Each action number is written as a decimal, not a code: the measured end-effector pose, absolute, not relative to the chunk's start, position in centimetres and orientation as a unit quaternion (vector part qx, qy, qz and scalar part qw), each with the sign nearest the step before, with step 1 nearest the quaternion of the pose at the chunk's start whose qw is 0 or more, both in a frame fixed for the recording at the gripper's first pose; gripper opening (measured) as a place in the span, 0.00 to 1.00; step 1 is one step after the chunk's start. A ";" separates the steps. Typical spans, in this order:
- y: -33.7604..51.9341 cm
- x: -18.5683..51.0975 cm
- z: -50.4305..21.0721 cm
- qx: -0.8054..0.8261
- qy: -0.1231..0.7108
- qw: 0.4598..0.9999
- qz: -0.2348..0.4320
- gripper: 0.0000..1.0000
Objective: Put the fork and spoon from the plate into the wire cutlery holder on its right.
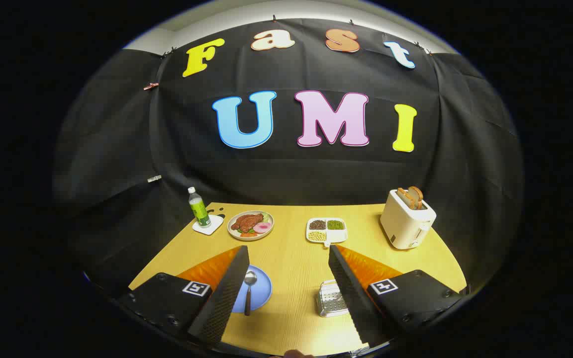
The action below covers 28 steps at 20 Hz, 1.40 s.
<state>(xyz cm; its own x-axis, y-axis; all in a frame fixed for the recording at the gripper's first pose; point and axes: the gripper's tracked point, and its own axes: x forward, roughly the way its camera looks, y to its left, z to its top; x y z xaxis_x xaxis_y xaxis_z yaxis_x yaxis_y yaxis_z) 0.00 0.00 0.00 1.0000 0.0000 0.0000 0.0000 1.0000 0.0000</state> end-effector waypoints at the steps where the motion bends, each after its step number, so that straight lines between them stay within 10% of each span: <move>1: -0.1 0.2 0.2 -0.002 -0.003 1.000 -0.004 1.00; 17: -3.2 1.7 1.5 -0.011 -0.011 0.998 -0.058 1.00; 28: 3.3 8.0 -6.1 -0.037 0.112 0.992 0.041 1.00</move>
<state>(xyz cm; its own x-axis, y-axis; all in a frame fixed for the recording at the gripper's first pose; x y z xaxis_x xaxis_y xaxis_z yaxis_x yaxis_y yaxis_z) 7.98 3.33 -6.14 0.9716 0.0735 -0.2251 -0.0900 0.9939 -0.0635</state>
